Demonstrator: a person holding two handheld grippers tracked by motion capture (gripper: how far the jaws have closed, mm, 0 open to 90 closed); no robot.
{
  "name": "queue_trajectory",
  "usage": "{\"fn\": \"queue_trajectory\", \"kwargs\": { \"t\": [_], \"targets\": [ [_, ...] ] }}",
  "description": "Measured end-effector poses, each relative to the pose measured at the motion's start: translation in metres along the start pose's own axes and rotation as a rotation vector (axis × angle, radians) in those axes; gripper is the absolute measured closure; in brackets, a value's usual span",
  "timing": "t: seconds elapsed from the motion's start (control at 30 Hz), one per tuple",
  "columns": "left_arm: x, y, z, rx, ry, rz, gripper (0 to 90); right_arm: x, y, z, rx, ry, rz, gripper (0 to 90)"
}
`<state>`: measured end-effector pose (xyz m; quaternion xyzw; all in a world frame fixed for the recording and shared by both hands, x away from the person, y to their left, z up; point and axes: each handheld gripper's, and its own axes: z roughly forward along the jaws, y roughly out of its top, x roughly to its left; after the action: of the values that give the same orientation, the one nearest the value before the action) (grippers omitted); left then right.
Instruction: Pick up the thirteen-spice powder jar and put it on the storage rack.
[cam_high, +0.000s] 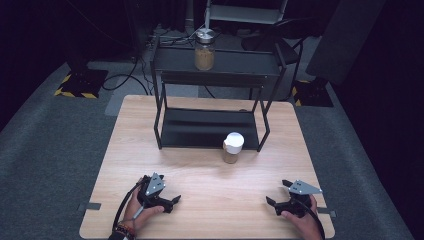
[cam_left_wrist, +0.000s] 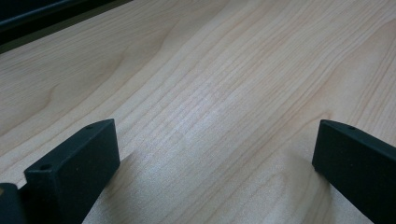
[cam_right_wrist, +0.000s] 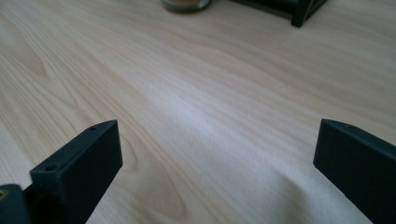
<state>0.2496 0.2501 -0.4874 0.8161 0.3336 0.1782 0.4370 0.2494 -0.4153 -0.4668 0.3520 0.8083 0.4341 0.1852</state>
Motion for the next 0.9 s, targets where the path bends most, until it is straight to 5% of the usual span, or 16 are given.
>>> {"fn": "queue_trajectory", "kwargs": {
  "t": [0.53, 0.9],
  "targets": [
    [0.0, 0.0, 0.0, 0.0, 0.0, 0.0, 0.1, -0.014, 0.062, 0.025, -0.095, 0.069, -0.057, 1.0],
    [0.0, 0.0, 0.0, 0.0, 0.0, 0.0, 0.1, -0.017, 0.105, 0.059, -0.1, 0.11, -0.091, 1.0]
  ]
}}
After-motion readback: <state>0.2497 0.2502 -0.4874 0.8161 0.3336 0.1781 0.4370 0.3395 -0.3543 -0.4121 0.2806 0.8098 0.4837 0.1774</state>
